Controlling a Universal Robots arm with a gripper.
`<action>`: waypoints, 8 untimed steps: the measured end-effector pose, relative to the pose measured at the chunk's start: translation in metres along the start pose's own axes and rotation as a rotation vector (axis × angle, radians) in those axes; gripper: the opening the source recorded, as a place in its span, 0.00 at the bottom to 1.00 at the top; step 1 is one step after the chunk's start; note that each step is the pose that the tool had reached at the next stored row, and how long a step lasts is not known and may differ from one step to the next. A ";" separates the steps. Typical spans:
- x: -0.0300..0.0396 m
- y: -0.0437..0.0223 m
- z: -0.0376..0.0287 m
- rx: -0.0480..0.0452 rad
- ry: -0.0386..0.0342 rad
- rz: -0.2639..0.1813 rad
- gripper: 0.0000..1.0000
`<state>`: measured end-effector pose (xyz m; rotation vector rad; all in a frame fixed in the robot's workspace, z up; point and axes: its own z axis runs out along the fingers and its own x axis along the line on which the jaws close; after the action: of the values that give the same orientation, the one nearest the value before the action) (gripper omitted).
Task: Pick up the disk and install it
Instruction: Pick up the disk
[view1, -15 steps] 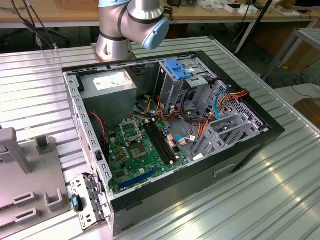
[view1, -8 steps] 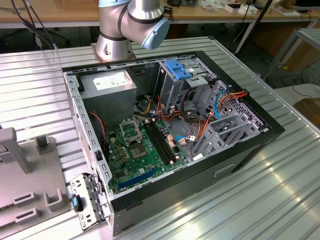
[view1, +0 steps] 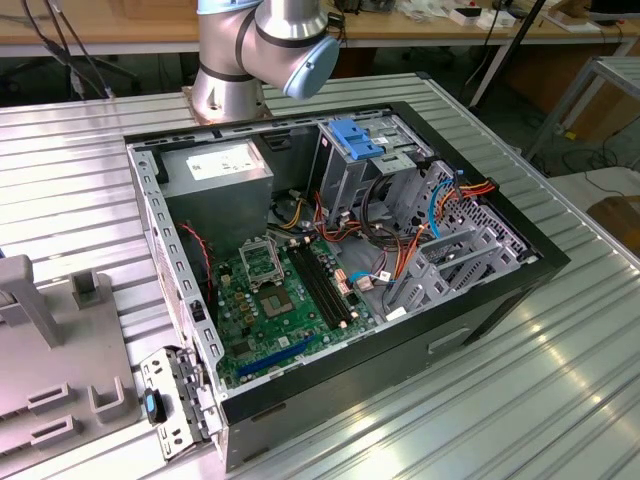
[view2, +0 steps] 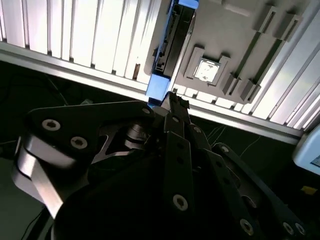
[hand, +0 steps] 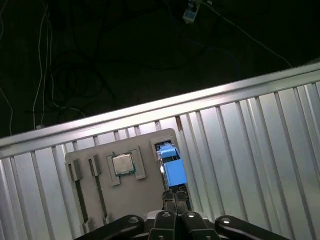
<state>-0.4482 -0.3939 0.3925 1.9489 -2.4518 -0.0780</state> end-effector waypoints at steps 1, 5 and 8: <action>0.0000 0.0000 0.0000 -0.0003 0.0005 -0.012 0.11; 0.0000 0.0001 0.0000 -0.0015 0.0028 -0.063 0.11; 0.0000 0.0001 0.0000 -0.0023 0.0043 -0.097 0.11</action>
<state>-0.4482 -0.3939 0.3925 2.0642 -2.3524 -0.0772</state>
